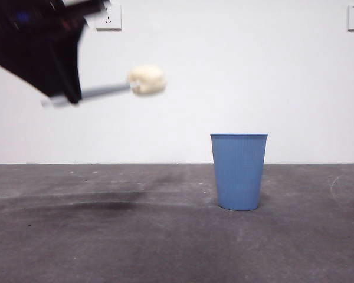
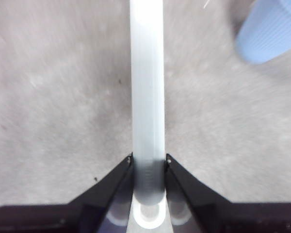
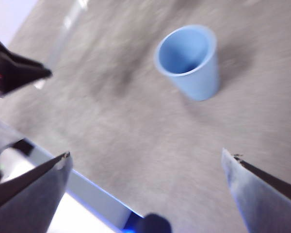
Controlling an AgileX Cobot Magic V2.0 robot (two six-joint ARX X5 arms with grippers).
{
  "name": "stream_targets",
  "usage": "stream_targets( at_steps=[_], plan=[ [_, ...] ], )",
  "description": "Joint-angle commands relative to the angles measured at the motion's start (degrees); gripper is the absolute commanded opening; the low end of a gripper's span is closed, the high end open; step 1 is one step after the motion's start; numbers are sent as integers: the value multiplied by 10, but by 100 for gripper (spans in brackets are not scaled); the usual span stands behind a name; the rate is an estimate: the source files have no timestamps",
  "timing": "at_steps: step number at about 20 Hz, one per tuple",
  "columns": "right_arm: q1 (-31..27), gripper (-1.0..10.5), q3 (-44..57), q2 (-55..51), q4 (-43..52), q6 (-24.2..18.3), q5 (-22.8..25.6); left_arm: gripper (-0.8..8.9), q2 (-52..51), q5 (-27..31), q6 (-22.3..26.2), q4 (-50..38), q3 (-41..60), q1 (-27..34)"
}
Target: Pick up the cup brush,pick up the cup,insert the brush into the cup,clean the cup,put the cup brush back,put the cup back to the fixed position on the table
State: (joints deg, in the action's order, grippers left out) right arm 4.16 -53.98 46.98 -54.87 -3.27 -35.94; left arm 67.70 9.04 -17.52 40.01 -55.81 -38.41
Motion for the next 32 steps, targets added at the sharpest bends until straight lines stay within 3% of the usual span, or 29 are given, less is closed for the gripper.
stream_targets(
  at_steps=[1,10,15,22,32],
  plan=[
    [7,598,36,28,60,-1,-7,-8,-56,-2,13,19,2,-1],
    [56,598,140,181,294,18,17,-9,-189,-4,29,103,2,-1],
    [90,598,157,290,428,12,24,-9,-195,-5,44,131,2,-1],
    [129,595,157,376,550,-17,82,-9,-195,-4,63,130,2,-1],
    [166,594,157,506,743,-12,142,-9,-195,-3,69,139,2,-1]
  ],
)
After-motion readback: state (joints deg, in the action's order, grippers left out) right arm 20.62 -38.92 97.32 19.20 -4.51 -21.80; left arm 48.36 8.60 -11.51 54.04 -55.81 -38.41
